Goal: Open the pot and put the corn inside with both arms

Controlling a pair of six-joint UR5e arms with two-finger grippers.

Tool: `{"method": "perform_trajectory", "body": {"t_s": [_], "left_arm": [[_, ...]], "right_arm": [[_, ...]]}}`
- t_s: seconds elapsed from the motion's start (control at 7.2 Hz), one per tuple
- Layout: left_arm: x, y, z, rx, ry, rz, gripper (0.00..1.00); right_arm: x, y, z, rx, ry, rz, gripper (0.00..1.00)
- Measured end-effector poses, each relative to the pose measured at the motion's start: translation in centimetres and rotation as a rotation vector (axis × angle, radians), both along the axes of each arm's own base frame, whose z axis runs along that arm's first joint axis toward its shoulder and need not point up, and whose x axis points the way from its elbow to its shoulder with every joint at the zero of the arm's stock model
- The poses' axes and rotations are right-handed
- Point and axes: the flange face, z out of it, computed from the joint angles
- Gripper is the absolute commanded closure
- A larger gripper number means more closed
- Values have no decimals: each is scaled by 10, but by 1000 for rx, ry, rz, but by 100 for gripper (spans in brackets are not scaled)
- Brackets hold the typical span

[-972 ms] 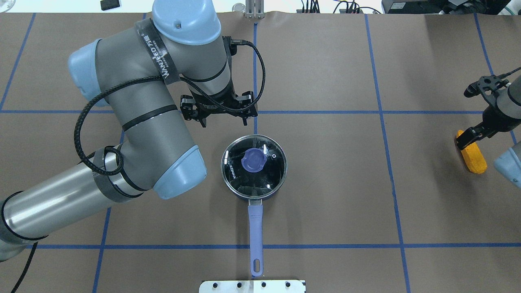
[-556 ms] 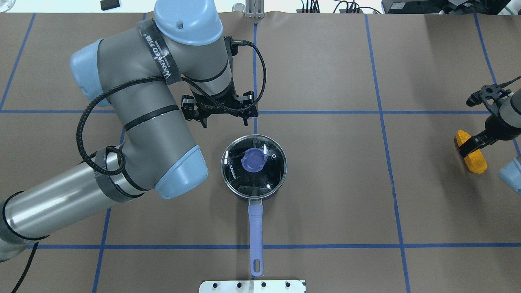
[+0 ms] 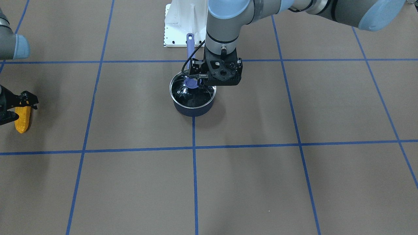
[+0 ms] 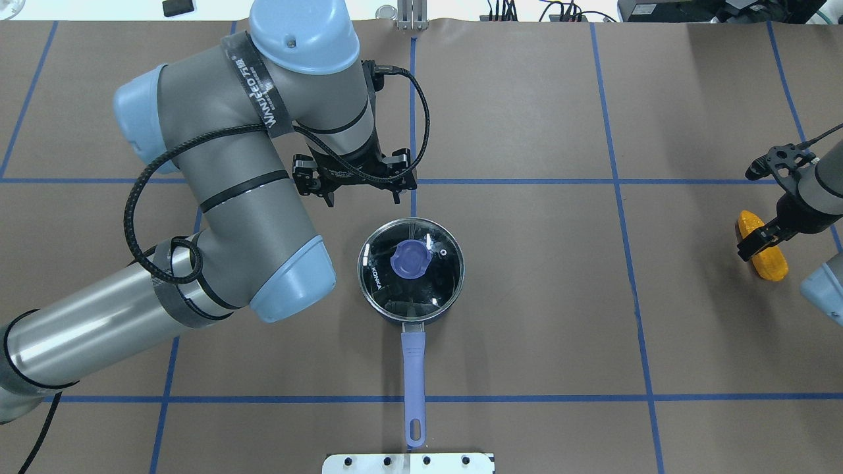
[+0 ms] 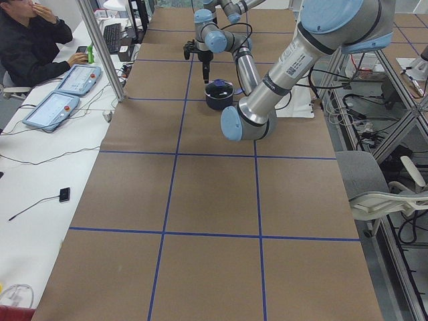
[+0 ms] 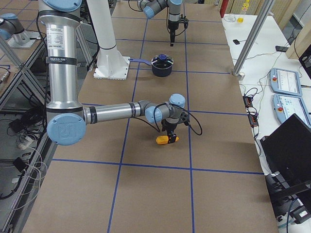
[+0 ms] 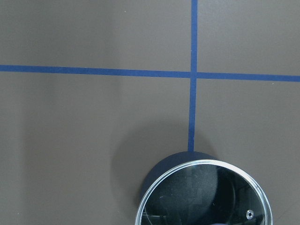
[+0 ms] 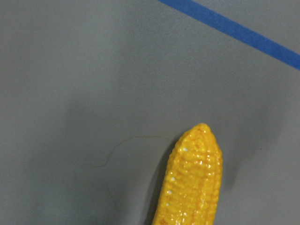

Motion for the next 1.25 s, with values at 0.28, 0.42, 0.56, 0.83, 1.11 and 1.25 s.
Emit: {"method": "perform_trajectory", "body": {"t_s": [0.28, 0.42, 0.56, 0.83, 1.11, 1.25], "left_arm": [[0, 0, 1, 0, -1, 0, 0], [0, 0, 1, -1, -2, 1, 0], [0, 0, 2, -1, -3, 1, 0], [0, 0, 3, -1, -4, 2, 0], [1, 0, 4, 1, -8, -1, 0], [6, 5, 3, 4, -16, -10, 0]], "right_arm": [[-1, 2, 7, -4, 15, -5, 32], [-2, 4, 9, -7, 18, -7, 51], [-2, 4, 10, -9, 20, -9, 65], [-3, 4, 10, -9, 20, -9, 76], [-8, -3, -3, 8, 3, -11, 76], [-13, -11, -18, 23, -15, -10, 75]]}}
